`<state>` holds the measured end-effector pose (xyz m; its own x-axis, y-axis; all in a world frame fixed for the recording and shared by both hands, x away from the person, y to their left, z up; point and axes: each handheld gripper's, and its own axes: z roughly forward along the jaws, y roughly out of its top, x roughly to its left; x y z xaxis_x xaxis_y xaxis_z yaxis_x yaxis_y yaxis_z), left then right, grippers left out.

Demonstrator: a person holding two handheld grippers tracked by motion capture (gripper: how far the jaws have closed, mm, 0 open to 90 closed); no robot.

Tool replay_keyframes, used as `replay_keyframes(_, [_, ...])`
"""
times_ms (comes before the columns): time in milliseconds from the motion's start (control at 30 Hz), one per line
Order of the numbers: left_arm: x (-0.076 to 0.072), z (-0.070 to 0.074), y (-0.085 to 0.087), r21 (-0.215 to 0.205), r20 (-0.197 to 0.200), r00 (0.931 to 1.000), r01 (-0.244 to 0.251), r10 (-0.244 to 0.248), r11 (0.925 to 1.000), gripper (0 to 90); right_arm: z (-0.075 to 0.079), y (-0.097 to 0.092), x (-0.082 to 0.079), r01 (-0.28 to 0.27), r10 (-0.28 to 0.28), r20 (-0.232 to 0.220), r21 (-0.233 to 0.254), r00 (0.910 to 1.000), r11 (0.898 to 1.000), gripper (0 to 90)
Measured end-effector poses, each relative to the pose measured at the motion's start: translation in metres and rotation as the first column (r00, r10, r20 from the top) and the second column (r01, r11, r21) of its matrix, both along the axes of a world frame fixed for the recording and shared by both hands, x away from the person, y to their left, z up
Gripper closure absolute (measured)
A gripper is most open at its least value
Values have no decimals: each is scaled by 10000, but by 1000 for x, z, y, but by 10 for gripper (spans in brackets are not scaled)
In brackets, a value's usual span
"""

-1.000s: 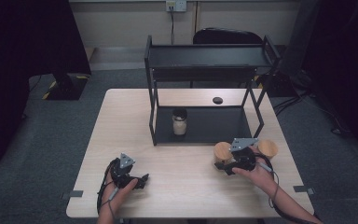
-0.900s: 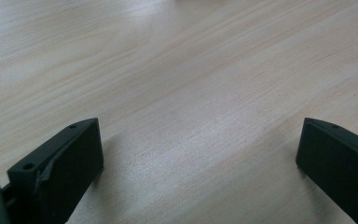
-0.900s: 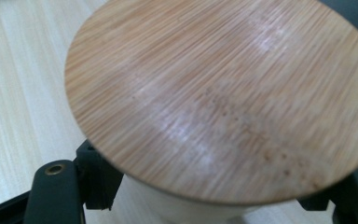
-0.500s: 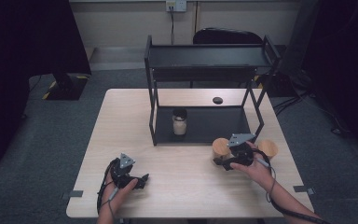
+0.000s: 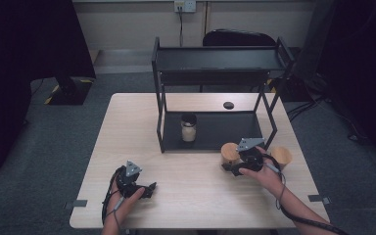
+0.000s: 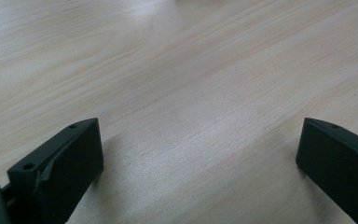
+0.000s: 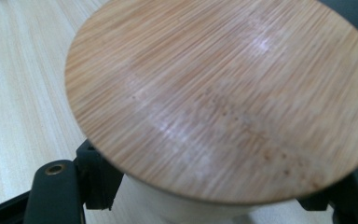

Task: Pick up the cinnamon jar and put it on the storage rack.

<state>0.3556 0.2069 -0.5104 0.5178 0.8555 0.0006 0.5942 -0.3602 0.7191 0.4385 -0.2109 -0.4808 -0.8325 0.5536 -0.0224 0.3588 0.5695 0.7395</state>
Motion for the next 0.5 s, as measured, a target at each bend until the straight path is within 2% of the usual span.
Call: replay_keyframes(500, [0,0,0,5,-1,10000,4,-4,10000,0,4,10,11,179,-179,210,23,9996,9998,250])
